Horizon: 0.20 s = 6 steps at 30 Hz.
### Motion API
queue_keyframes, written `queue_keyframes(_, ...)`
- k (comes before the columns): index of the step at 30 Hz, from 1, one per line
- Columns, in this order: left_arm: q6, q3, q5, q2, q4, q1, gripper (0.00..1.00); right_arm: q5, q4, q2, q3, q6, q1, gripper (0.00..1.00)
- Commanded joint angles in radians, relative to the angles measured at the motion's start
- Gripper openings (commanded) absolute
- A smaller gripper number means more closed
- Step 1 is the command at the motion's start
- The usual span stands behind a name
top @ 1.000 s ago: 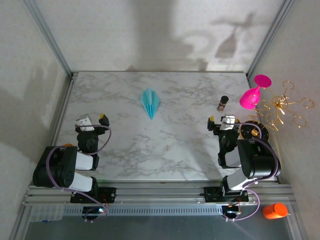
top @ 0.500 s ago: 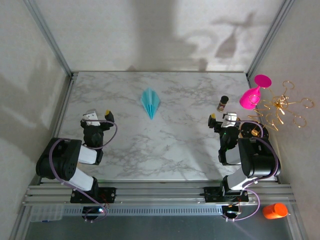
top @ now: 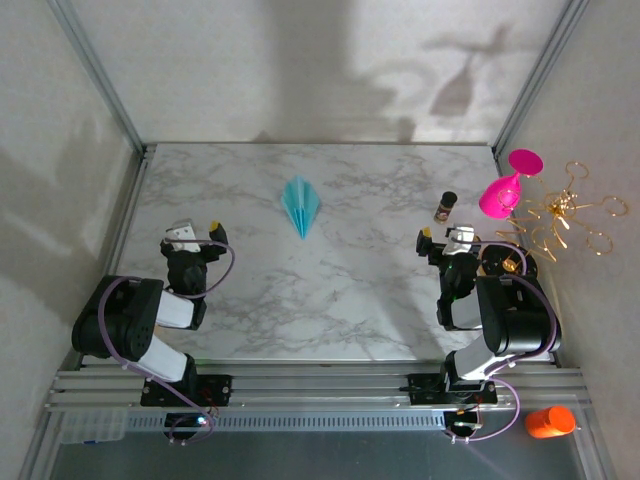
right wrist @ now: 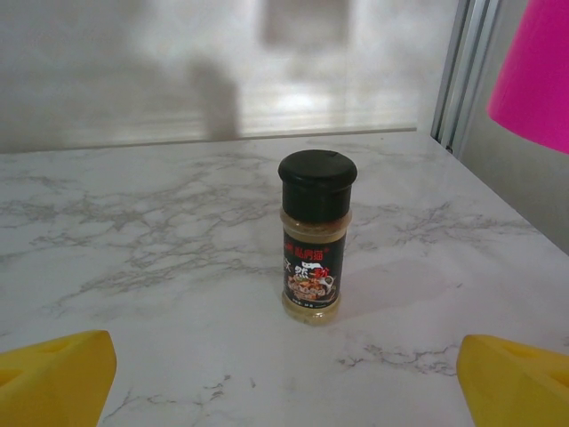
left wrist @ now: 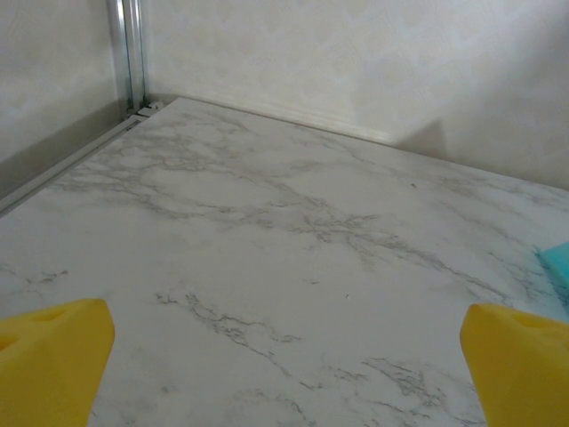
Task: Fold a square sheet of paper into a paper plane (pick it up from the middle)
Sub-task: Reset both arms
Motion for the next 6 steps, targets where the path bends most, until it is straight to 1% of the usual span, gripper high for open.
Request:
queue_keyframes(1,0.012,0.022,-0.018,0.006,-0.013,-0.006,0.99,-0.009,0.005,0.001,0.02,0.004,-0.007,0.99)
queue_keyframes(3,0.012,0.025,0.005,0.007,-0.018,-0.001,0.99,-0.009,0.005,0.001,0.02,0.004,-0.007,0.99)
queue_keyframes(6,0.013,0.022,0.006,0.007,-0.013,0.0,0.99,-0.009,0.005,0.0,0.02,0.004,-0.006,0.99)
